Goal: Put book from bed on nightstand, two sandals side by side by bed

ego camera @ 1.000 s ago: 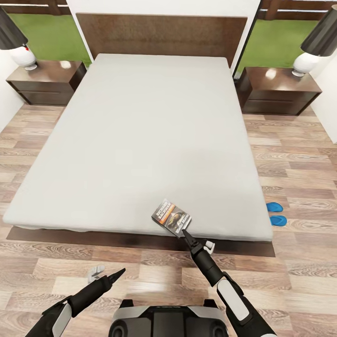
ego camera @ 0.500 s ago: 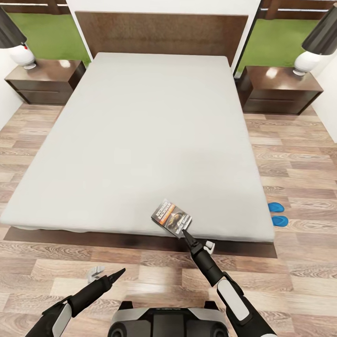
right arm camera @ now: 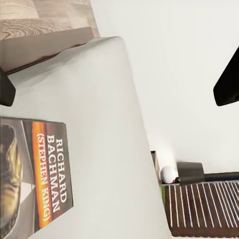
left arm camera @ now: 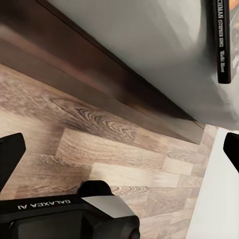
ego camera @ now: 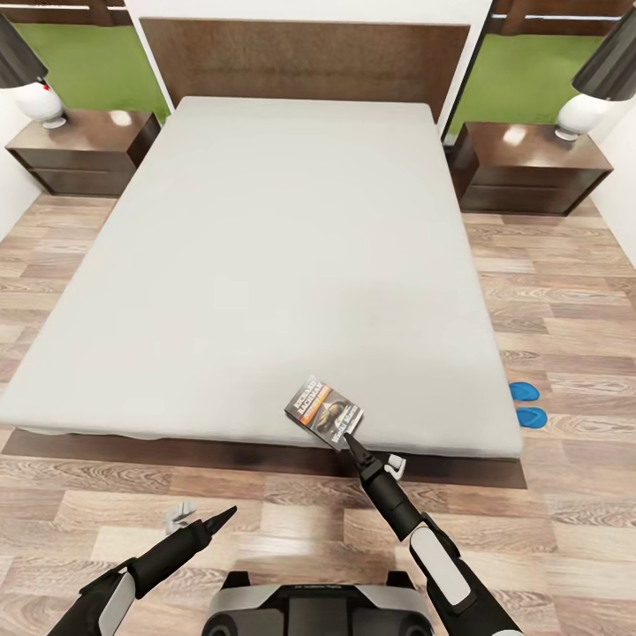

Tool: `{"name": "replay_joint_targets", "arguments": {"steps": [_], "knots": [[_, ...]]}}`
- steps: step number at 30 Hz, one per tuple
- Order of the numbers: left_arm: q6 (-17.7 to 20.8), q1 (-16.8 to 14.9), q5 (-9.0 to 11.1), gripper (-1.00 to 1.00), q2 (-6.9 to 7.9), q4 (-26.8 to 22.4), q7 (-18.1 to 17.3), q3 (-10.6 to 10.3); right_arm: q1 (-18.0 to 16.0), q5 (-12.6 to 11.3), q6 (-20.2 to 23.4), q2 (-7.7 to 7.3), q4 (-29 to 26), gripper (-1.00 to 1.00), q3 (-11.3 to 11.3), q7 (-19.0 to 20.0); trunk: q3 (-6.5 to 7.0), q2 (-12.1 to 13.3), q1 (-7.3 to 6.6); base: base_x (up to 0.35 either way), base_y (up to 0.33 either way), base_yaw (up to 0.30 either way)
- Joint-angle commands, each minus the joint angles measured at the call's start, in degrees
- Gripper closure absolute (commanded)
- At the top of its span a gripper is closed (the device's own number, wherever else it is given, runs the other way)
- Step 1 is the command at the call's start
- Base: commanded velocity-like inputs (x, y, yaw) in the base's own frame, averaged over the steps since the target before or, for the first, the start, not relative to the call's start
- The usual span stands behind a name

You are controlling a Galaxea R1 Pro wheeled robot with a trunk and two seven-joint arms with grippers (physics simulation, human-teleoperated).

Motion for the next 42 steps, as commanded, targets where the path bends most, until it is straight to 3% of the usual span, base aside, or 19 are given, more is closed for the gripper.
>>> {"name": "replay_joint_targets", "arguments": {"steps": [1, 32, 42], "knots": [[0.6, -0.02, 0.3, -1.0, -0.01, 0.01, -0.23, 0.12, -0.02, -0.61, 0.54, -0.01, 0.01, -1.0, 0.02, 0.13, -0.21, -0.45, 0.23, 0.0, 0.0, 0.0], [0.6, -0.02, 0.3, -1.0, -0.01, 0.0, -0.25, 0.12, -0.02, -0.61, 0.54, 0.02, 0.01, -1.0, 0.02, 0.13, -5.78, -12.88, 7.04, 0.0, 0.0, 0.0], [0.6, -0.02, 0.3, -1.0, -0.01, 0.0, -0.29, 0.12, -0.02, -0.61, 0.54, 0.01, 0.01, -1.0, 0.02, 0.13, -5.96, -13.28, 7.26, 0.0, 0.0, 0.0]]}}
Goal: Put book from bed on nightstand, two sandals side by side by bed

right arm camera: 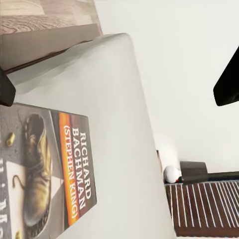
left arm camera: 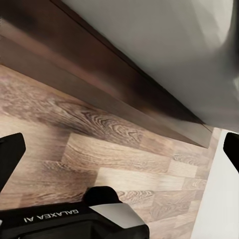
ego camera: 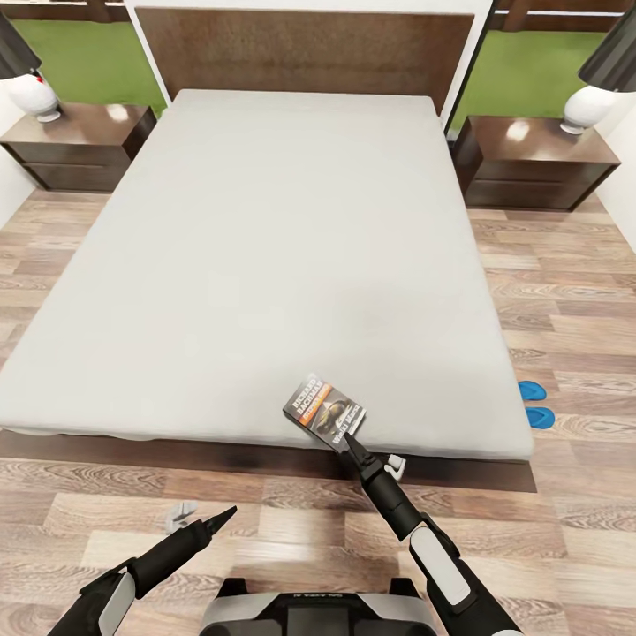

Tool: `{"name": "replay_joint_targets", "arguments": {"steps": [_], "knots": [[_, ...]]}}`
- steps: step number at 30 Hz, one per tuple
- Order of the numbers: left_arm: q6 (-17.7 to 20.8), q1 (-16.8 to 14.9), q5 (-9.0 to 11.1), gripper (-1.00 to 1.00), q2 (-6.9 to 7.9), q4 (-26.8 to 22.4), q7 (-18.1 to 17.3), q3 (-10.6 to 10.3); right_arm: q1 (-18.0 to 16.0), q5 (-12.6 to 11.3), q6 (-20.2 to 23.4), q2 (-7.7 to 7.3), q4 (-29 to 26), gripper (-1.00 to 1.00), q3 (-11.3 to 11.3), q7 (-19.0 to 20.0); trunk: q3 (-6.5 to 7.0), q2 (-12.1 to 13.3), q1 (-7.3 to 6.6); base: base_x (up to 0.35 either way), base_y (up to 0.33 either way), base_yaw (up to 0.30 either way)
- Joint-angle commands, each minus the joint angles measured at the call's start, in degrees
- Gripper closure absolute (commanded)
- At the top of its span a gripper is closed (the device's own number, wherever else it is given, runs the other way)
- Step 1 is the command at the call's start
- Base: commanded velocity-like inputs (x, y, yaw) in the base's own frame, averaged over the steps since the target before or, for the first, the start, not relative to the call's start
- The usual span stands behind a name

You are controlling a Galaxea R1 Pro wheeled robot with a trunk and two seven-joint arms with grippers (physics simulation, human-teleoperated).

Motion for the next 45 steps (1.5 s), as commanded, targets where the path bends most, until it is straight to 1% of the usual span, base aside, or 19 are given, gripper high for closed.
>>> {"name": "replay_joint_targets", "arguments": {"steps": [1, 8, 20, 24, 34, 40, 45], "knots": [[0.6, -0.02, 0.3, -1.0, -0.01, 0.03, -0.22, 0.12, -0.02, -0.61, 0.54, 0.01, 0.01, -1.0, 0.02, 0.14, -0.21, -0.44, 0.23, 0.0, 0.0, 0.0], [0.6, -0.02, 0.3, -1.0, -0.01, 0.05, -0.25, 0.12, -0.02, -0.61, 0.54, 0.03, 0.01, -1.0, 0.02, 0.13, -1.47, -3.24, 1.76, 0.0, 0.0, 0.0], [0.6, -0.02, 0.3, -1.0, -0.01, 0.05, -0.25, 0.12, -0.02, -0.61, 0.54, 0.04, 0.01, -1.0, 0.02, 0.13, -1.47, -3.24, 1.76, 0.0, 0.0, 0.0], [0.6, -0.02, 0.3, -1.0, -0.01, 0.02, -0.25, 0.12, -0.02, -0.61, 0.54, 0.04, 0.01, -1.0, 0.02, 0.14, -2.18, -4.85, 2.64, 0.0, 0.0, 0.0], [0.6, -0.02, 0.3, -1.0, -0.01, 0.03, -0.33, 0.12, -0.02, -0.61, 0.54, 0.05, 0.01, -1.0, 0.02, 0.12, -2.18, -4.85, 2.64, -0.002, 0.0, 0.0], [0.64, -0.02, 0.3, -1.0, -0.01, 0.03, -0.34, 0.14, -0.02, -0.61, 0.54, 0.03, 0.01, -1.0, 0.02, 0.13, -2.18, -4.85, 2.64, -0.19, 0.0, 0.0], [0.62, -0.02, 0.3, -1.0, -0.01, 0.02, -0.34, 0.12, -0.02, -0.61, 0.54, 0.04, 0.01, -1.0, 0.02, 0.14, -2.18, -4.85, 2.64, -0.048, 0.0, 0.0]]}}
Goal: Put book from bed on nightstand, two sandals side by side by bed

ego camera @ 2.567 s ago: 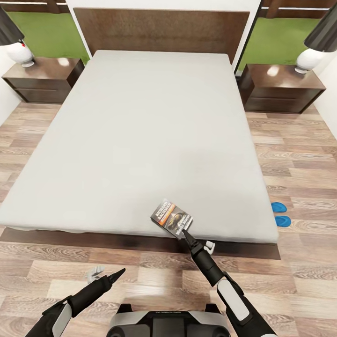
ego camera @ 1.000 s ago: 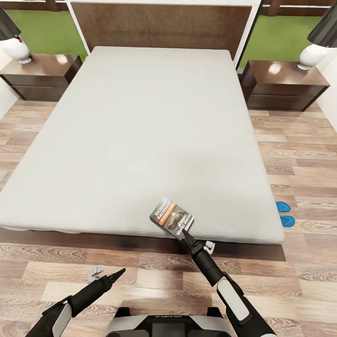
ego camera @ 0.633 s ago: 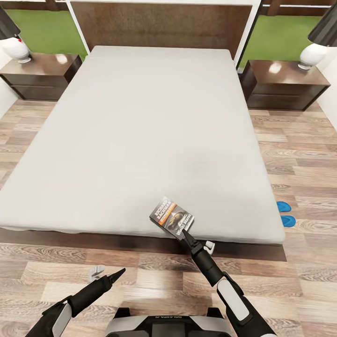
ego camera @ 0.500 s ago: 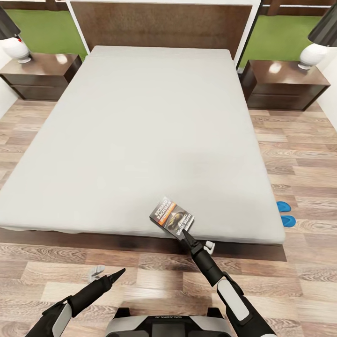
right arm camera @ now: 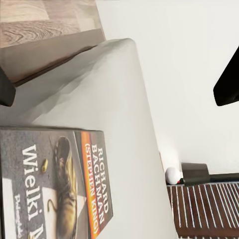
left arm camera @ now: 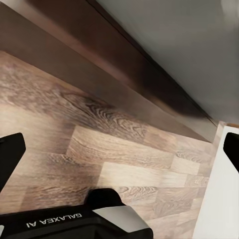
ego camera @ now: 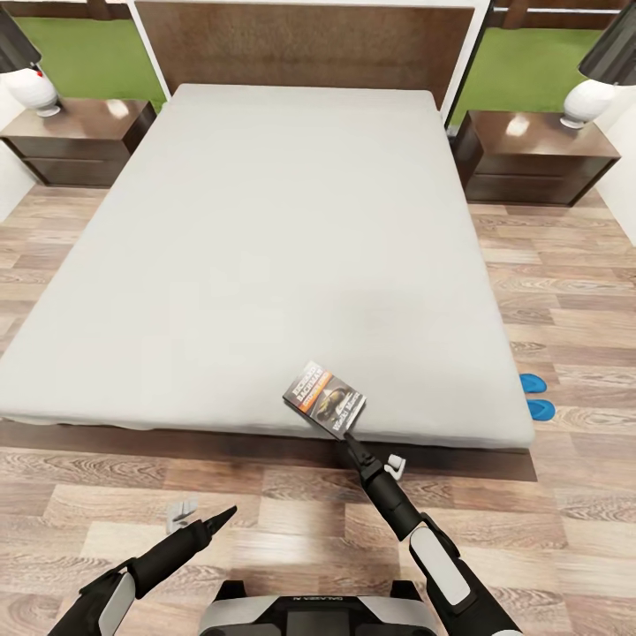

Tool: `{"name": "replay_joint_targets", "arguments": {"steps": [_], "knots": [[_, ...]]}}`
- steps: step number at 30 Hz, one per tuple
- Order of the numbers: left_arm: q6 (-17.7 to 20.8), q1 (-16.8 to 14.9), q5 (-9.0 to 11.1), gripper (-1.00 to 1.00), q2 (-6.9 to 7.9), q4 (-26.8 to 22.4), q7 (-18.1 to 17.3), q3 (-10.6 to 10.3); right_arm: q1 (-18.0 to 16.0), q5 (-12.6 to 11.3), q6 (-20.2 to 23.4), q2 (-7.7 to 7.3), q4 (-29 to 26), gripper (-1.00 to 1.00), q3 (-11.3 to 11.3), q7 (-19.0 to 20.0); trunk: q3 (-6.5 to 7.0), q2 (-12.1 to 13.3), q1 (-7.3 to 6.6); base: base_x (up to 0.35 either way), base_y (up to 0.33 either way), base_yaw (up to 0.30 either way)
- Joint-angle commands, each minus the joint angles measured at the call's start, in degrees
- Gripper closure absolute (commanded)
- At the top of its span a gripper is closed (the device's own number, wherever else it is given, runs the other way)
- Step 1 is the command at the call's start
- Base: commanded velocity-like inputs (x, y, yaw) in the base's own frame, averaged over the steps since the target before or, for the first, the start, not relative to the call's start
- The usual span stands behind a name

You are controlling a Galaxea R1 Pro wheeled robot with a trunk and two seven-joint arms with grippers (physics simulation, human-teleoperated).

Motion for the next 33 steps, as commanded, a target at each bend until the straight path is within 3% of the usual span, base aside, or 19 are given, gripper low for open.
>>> {"name": "replay_joint_targets", "arguments": {"steps": [1, 14, 33], "knots": [[0.59, -0.02, 0.29, -1.0, -0.01, 0.03, -0.23, 0.12, -0.02, -0.61, 0.53, 0.0, 0.01, -1.0, 0.02, 0.13, -0.02, -0.02, 0.0, -0.012, 0.0, 0.0], [0.67, -0.02, 0.29, -1.0, -0.01, 0.0, -0.23, 0.12, -0.02, -0.61, 0.53, 0.0, 0.01, -1.0, 0.02, 0.14, -0.02, -0.02, 0.0, -0.002, 0.0, 0.0], [0.67, -0.02, 0.29, -1.0, -0.01, 0.0, -0.23, 0.12, -0.02, -0.61, 0.53, 0.09, 0.01, -1.0, 0.02, 0.12, -3.44, -7.64, 4.17, 0.0, 0.0, 0.0]]}}
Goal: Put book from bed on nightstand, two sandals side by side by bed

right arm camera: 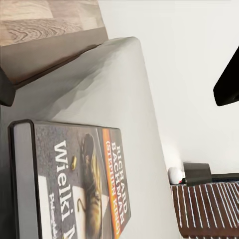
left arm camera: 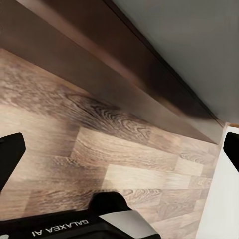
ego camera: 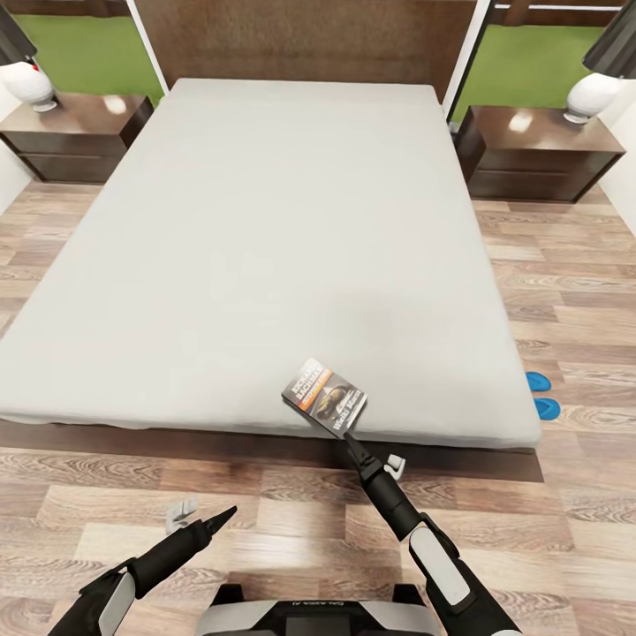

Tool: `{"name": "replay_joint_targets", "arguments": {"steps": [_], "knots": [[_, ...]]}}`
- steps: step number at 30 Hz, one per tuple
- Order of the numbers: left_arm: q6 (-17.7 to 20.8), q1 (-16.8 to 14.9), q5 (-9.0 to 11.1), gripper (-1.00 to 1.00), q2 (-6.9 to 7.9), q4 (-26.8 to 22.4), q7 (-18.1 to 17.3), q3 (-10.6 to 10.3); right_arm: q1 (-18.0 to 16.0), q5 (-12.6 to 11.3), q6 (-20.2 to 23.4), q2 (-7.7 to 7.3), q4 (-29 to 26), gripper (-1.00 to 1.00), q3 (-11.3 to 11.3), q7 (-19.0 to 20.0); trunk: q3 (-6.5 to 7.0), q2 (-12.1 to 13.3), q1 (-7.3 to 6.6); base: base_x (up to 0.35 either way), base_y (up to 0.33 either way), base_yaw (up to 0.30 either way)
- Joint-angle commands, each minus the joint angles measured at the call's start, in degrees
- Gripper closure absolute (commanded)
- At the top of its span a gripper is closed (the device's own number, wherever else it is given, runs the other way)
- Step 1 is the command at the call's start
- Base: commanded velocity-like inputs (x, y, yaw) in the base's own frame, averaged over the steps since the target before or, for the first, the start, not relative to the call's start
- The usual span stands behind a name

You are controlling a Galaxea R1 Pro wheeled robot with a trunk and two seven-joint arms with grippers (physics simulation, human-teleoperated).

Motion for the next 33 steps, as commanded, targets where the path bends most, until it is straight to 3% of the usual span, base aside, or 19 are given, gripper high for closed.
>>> {"name": "replay_joint_targets", "arguments": {"steps": [1, 9, 26, 33], "knots": [[0.6, -0.02, 0.3, -1.0, -0.01, 0.02, -0.22, 0.12, -0.02, -0.61, 0.54, 0.0, 0.01, -1.0, 0.02, 0.13, -0.21, -0.43, 0.23, 0.0, 0.0, 0.0], [0.6, -0.02, 0.3, -1.0, -0.01, 0.02, -0.22, 0.12, -0.02, -0.61, 0.54, -0.02, 0.01, -1.0, 0.02, 0.15, -0.39, -0.83, 0.44, 0.0, 0.0, 0.0], [0.6, -0.02, 0.3, -1.0, -0.01, 0.02, -0.22, 0.12, -0.02, -0.61, 0.54, -0.02, 0.01, -1.0, 0.05, 0.14, -3.44, -7.65, 4.18, 0.0, 0.0, 0.0], [0.6, -0.02, 0.3, -1.0, -0.01, 0.02, -0.22, 0.12, -0.02, -0.61, 0.53, 0.08, 0.01, -1.0, 0.11, 0.11, -3.44, -7.65, 4.18, 0.0, 0.0, 0.0]]}}
